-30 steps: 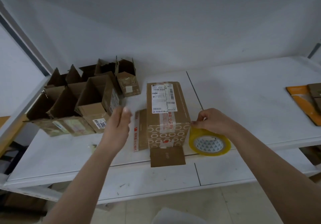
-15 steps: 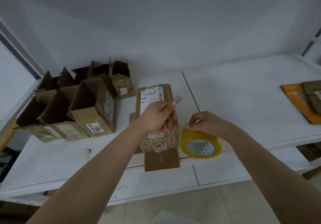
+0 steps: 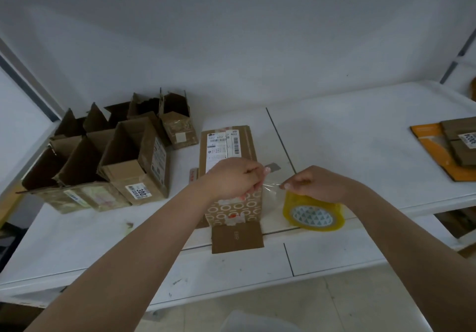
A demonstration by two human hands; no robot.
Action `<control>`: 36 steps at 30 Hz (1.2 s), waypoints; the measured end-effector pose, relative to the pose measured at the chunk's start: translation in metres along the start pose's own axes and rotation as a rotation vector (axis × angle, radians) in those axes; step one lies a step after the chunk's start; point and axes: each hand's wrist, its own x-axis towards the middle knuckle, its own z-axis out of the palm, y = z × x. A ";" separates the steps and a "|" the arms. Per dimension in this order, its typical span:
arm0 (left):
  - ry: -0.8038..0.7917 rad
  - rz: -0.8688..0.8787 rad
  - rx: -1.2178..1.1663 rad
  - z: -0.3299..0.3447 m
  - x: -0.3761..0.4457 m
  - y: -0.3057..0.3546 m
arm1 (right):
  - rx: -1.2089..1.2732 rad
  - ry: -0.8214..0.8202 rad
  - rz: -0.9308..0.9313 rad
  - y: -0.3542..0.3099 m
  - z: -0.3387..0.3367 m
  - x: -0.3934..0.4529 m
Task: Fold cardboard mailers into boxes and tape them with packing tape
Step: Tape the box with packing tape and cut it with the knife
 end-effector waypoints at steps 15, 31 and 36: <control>-0.170 -0.095 0.676 0.006 0.023 0.049 | 0.094 0.169 0.100 -0.003 -0.005 -0.022; 0.211 -0.378 0.652 0.027 0.021 0.042 | 0.255 0.221 0.144 0.012 -0.007 -0.029; 0.228 -0.250 0.461 0.022 0.018 0.044 | 0.310 0.268 0.052 0.006 -0.013 -0.039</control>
